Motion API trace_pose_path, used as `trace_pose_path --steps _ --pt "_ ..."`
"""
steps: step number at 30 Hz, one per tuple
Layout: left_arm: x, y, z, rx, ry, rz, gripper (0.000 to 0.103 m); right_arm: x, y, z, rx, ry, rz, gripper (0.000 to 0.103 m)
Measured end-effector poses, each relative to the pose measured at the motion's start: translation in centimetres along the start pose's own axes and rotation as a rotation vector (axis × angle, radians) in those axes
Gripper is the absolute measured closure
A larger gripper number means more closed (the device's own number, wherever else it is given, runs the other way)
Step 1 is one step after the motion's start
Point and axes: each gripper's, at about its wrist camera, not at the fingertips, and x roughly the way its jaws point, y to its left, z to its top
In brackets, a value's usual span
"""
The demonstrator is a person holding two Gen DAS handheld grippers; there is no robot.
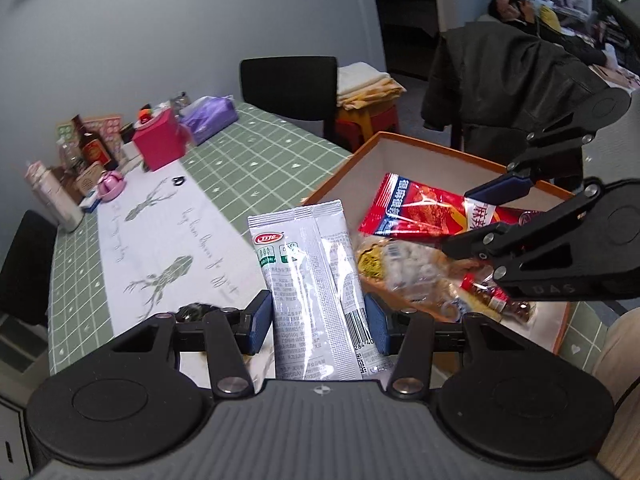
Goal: Organize snacks
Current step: 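Carry the sachet and red pack over the orange box with both grippers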
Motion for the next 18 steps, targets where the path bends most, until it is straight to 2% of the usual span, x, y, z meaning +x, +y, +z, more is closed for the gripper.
trace_pose_path --steps 8,18 --pt "3.7 -3.9 3.0 0.113 0.064 -0.062 0.047 2.6 -3.2 -2.2 0.045 0.08 -0.041 0.068" --pt "8.7 -6.8 4.0 0.187 0.162 -0.118 0.047 5.4 -6.0 -4.1 0.072 0.162 -0.03 0.068"
